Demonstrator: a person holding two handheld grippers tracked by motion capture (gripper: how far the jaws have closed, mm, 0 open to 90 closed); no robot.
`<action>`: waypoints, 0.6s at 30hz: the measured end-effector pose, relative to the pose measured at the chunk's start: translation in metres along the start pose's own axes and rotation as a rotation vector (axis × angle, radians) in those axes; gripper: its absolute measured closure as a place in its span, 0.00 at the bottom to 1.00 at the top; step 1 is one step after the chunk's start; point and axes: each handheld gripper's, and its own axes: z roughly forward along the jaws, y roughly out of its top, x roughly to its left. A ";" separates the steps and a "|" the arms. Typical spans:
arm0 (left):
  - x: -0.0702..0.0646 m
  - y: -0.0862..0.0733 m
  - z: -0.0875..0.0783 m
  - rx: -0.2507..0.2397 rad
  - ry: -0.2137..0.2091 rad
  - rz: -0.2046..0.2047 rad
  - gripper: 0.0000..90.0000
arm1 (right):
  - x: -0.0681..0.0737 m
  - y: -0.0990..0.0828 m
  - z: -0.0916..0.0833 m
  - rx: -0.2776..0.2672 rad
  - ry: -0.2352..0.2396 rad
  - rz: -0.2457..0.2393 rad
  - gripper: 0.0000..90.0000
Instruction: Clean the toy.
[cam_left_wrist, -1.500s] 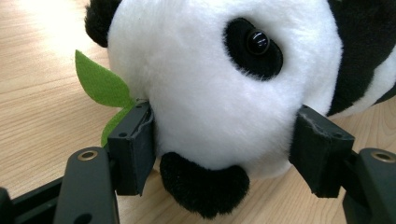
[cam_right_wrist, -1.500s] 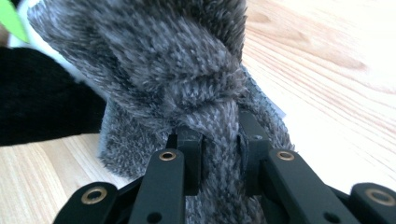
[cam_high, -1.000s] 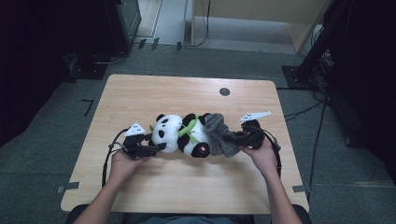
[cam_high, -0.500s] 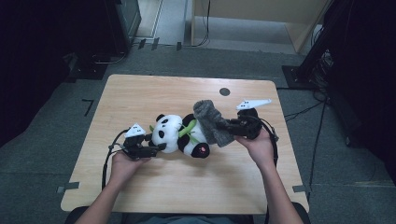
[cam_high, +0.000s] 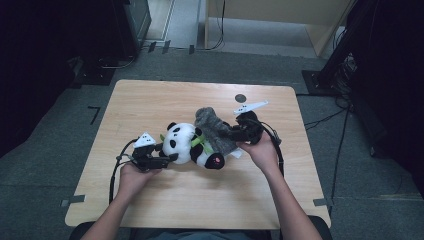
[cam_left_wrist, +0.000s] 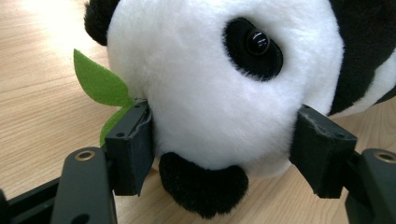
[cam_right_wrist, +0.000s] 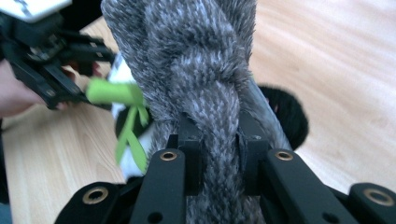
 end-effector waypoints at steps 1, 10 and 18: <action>0.000 0.000 0.000 -0.001 -0.001 -0.001 0.31 | -0.002 -0.003 0.002 -0.001 0.005 0.004 0.85; 0.000 0.000 0.001 -0.002 0.000 0.003 0.28 | -0.007 -0.021 -0.002 0.004 0.013 0.031 0.84; 0.001 0.001 0.002 0.007 -0.006 -0.003 0.22 | -0.013 -0.038 -0.006 0.023 0.017 0.054 0.84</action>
